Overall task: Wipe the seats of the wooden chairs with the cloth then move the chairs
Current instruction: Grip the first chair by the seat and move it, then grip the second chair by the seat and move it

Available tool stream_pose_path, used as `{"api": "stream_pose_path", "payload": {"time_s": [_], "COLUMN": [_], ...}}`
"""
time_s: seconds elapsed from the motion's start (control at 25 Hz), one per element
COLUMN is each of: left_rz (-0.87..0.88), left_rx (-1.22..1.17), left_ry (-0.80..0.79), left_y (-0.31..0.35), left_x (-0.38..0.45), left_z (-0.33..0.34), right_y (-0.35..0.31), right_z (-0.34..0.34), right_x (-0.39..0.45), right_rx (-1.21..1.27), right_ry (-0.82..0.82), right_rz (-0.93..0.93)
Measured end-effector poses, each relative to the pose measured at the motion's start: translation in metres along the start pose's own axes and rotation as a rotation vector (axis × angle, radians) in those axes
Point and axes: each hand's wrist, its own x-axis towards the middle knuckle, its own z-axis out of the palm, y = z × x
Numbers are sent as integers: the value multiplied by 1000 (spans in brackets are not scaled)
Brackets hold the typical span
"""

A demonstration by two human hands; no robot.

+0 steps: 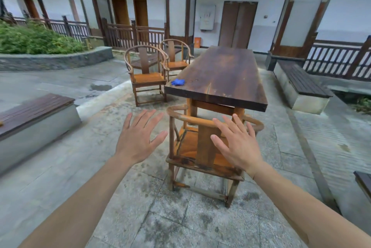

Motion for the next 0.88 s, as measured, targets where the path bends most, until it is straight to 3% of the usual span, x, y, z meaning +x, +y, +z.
{"api": "stream_pose_path", "payload": {"time_s": [0.48, 0.88], "left_rz": [-332, -420], "left_rx": [177, 189], "left_ry": [85, 157], "left_y": [-134, -195], "left_x": [-123, -127], "left_z": [-79, -69], "right_y": [-178, -235], "right_z": [32, 69], "right_x": [63, 118], "right_rx": [148, 184], "right_ry": [6, -36], "right_rz": [-406, -519]}}
